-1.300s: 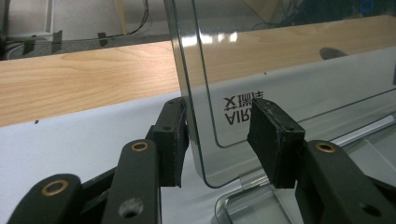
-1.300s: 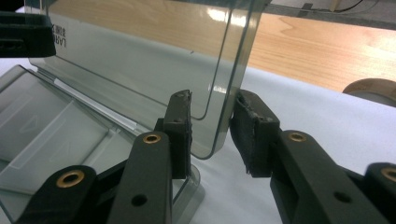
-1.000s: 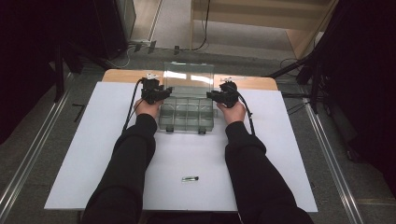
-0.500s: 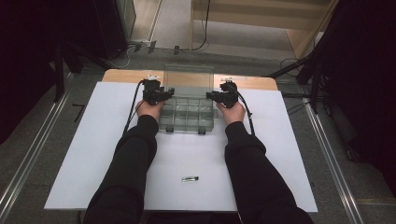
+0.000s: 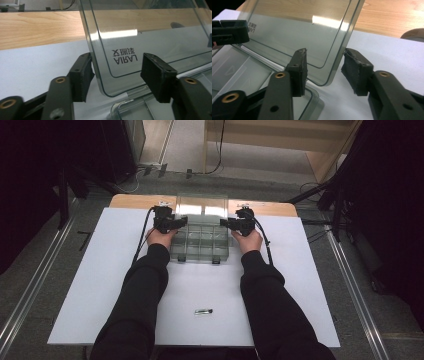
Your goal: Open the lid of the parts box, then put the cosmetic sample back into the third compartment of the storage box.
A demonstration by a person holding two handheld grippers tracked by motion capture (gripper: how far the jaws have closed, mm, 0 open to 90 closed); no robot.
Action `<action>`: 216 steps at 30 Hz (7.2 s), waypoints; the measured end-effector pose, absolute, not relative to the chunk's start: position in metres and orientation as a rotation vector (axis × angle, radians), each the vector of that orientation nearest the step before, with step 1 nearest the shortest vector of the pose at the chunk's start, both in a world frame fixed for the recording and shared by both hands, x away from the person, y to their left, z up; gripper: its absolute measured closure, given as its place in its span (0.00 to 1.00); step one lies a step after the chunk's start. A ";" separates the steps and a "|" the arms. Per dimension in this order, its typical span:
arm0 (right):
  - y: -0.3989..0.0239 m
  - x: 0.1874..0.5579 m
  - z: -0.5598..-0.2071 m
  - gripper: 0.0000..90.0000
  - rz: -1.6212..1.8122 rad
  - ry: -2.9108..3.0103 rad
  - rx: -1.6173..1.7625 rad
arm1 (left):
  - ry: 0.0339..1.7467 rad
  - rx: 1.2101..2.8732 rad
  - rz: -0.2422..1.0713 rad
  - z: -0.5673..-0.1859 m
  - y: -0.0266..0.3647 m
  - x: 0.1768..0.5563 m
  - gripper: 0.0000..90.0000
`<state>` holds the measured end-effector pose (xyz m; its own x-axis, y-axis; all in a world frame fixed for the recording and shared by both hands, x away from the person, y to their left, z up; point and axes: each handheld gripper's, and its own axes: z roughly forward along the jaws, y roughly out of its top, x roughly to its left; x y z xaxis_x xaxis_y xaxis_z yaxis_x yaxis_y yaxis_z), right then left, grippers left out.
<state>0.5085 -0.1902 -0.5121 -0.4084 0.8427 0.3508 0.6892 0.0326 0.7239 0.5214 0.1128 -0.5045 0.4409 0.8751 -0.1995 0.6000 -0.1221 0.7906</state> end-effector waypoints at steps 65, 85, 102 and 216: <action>-0.175 0.410 -0.460 0.32 1.402 2.489 1.263 | 1.003 2.022 0.049 -0.448 0.165 0.427 0.38; -0.177 0.369 -0.464 0.32 1.410 2.545 1.228 | 0.909 2.037 0.017 -0.452 0.168 0.390 0.38; -0.175 0.341 -0.465 0.32 1.376 2.594 1.171 | 0.803 2.034 0.003 -0.456 0.167 0.361 0.38; -0.100 0.278 -0.495 0.39 0.921 3.074 0.516 | 0.848 2.152 -0.004 -0.489 0.218 0.284 0.38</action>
<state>0.2783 -0.1001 -0.4951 -0.9438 0.2690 0.1922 0.3303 0.7893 0.5175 0.2842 0.2179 -0.4891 0.7748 0.5704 -0.2724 0.5727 -0.4510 0.6845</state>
